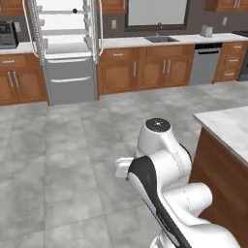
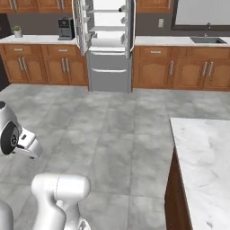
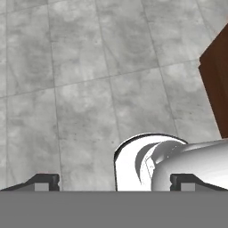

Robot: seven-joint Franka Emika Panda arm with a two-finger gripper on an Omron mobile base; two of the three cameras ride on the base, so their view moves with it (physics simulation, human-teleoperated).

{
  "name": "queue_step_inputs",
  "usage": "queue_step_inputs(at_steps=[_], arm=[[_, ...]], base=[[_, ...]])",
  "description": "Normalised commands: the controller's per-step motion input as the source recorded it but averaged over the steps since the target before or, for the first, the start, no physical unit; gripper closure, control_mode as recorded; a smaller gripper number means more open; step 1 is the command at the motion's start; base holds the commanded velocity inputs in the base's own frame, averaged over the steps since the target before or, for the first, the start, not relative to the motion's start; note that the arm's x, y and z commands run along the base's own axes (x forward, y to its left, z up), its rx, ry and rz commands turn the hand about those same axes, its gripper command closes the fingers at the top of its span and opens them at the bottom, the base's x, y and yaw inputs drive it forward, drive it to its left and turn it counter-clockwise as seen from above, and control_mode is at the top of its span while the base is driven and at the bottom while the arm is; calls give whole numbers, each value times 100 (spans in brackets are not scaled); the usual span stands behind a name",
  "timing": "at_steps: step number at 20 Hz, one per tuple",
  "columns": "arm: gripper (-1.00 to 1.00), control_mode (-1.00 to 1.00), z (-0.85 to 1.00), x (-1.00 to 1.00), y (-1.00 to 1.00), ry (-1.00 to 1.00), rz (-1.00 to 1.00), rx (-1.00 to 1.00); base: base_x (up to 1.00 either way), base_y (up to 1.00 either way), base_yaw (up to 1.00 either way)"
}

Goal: Gather the lime and eggplant from the fridge and place them on a tray on the dining counter. Then gather the steak and fish from the fridge and place them on the other tray.

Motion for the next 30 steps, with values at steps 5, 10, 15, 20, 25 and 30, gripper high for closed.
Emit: queue_step_inputs(at_steps=[5, 10, 15, 20, 25, 30], arm=[[-100, 100, 0, 0, 0, 0, 0, 0], [-100, 100, 0, 0, 0, 0, 0, 0], [-100, 100, 0, 0, 0, 0, 0, 0], [-100, 100, 0, 0, 0, 0, 0, 0], [-100, 100, 0, 0, 0, 0, 0, 0], [-100, 100, 0, 0, 0, 0, 0, 0]], base=[[100, -1, 2], [100, 1, 0], [100, 5, 0], [100, 11, 0], [100, 7, -1], [100, 8, -1]])
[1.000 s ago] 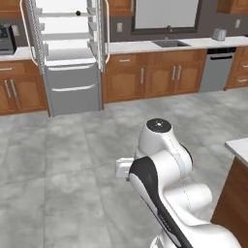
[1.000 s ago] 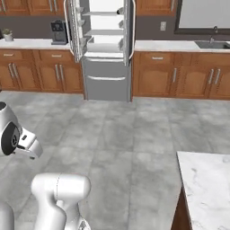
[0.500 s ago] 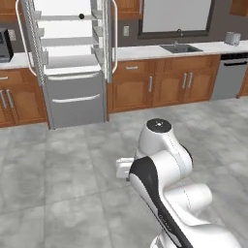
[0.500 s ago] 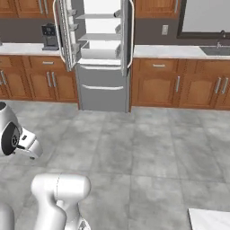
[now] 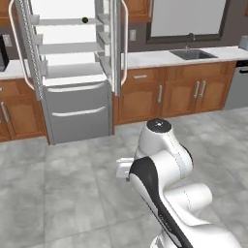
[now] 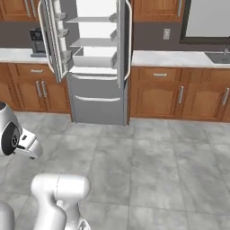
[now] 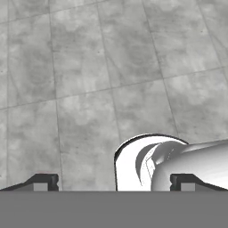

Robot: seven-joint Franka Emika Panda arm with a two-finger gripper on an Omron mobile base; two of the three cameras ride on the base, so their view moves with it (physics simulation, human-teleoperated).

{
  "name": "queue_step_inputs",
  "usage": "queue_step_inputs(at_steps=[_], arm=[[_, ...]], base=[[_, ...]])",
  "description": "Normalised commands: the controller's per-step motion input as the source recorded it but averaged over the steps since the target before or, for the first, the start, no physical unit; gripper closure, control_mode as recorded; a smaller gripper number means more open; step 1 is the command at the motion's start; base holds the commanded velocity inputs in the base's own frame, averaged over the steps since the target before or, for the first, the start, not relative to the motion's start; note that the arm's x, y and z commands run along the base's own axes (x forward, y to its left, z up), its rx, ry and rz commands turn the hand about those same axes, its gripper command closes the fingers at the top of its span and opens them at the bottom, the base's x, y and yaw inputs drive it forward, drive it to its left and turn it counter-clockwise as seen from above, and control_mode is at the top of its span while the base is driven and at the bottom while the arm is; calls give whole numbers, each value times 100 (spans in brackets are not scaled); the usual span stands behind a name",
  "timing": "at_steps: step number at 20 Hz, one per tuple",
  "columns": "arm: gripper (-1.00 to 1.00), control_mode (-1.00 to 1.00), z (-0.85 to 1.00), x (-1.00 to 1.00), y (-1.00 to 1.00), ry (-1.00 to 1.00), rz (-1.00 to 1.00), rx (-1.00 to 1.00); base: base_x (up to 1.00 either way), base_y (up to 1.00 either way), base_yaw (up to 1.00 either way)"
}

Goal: Gather the lime and eggplant from the fridge and place them on a tray on the dining counter. Then gather the steak and fish from the fridge and place them on the other tray.

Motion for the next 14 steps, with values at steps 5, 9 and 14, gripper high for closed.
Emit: queue_step_inputs(at_steps=[5, 9, 14], arm=[[-100, 100, 0, 0, 0, 0, 0, 0], [-100, 100, 0, 0, 0, 0, 0, 0], [-100, 100, 0, 0, 0, 0, 0, 0]], base=[[100, 37, -11], [99, 46, -13], [91, 57, -19]])
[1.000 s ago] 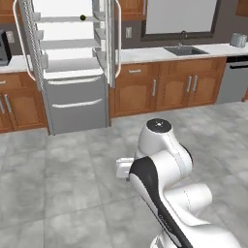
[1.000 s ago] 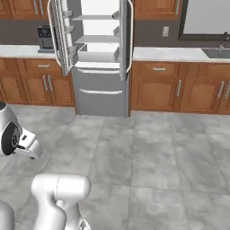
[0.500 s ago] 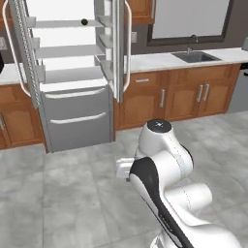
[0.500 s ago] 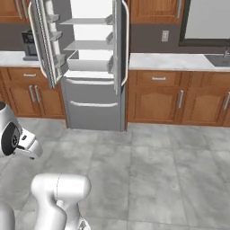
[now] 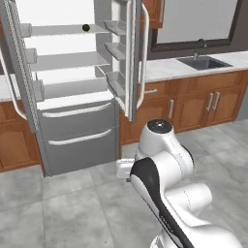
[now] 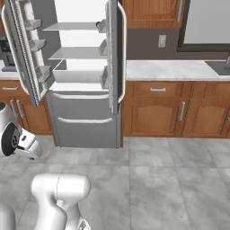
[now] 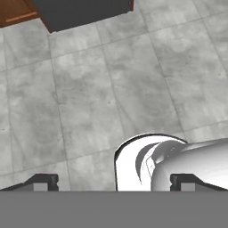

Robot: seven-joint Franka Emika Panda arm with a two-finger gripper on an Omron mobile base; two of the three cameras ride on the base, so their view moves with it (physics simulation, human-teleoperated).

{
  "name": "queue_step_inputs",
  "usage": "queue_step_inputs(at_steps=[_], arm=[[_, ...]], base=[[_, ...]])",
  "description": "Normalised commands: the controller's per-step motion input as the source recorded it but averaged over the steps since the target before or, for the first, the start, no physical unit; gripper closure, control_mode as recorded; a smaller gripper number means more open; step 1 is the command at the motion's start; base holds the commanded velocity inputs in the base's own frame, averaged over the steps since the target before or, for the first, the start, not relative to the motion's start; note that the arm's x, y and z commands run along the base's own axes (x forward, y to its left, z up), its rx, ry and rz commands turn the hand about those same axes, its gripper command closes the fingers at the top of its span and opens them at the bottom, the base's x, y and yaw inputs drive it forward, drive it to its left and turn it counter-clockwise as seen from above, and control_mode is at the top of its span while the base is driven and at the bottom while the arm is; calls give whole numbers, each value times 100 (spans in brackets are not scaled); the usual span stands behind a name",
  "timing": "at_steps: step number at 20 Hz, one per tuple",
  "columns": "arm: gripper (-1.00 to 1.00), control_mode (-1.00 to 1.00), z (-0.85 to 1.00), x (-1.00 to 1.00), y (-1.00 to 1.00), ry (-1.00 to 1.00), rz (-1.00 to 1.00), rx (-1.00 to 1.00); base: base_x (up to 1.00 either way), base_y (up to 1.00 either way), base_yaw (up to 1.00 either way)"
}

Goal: Gather the lime and eggplant from the fridge and place them on a tray on the dining counter. Then gather the steak and fish from the fridge and place them on the other tray.

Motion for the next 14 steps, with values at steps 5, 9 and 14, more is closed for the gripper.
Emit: queue_step_inputs(at_steps=[5, 9, 14], arm=[[-100, 100, 0, 0, 0, 0, 0, 0], [-100, 100, 0, 0, 0, 0, 0, 0], [-100, 100, 0, 0, 0, 0, 0, 0]], base=[[45, 25, -4], [79, 36, -5], [84, 45, -8]])
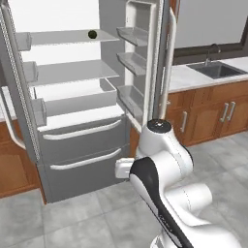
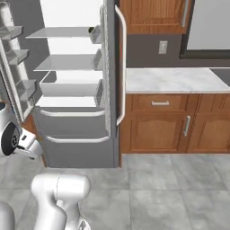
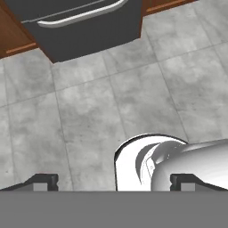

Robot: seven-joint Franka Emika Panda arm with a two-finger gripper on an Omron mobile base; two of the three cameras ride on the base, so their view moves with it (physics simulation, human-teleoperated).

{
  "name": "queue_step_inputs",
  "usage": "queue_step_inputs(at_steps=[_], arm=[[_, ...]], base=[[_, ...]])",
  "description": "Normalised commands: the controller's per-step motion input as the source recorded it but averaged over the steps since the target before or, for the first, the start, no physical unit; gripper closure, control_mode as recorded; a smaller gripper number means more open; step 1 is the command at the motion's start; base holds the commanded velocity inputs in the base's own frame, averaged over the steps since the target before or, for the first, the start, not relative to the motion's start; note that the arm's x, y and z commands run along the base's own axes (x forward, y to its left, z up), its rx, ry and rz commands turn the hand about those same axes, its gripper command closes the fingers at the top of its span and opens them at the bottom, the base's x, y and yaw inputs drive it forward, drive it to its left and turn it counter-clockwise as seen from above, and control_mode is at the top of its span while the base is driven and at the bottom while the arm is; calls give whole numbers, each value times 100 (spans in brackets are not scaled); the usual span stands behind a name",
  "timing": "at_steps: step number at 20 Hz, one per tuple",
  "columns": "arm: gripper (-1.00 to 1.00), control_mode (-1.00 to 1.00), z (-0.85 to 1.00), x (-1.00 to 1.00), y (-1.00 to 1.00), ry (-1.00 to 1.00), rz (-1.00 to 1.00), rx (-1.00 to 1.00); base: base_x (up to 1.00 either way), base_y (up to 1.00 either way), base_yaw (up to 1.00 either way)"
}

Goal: Gather the lime and eggplant from the fridge and place them on a tray on the dining counter. Then gather the steak and fish from the fridge and place them on the other tray.

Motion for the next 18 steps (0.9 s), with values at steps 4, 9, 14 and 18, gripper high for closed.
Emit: queue_step_inputs(at_steps=[4, 9, 14, 18], arm=[[-100, 100, 0, 0, 0, 0, 0, 0], [-100, 100, 0, 0, 0, 0, 0, 0], [-100, 100, 0, 0, 0, 0, 0, 0], [-100, 100, 0, 0, 0, 0, 0, 0]], base=[[80, 54, -14], [70, 49, -15], [51, 50, -7], [49, 13, 4]])
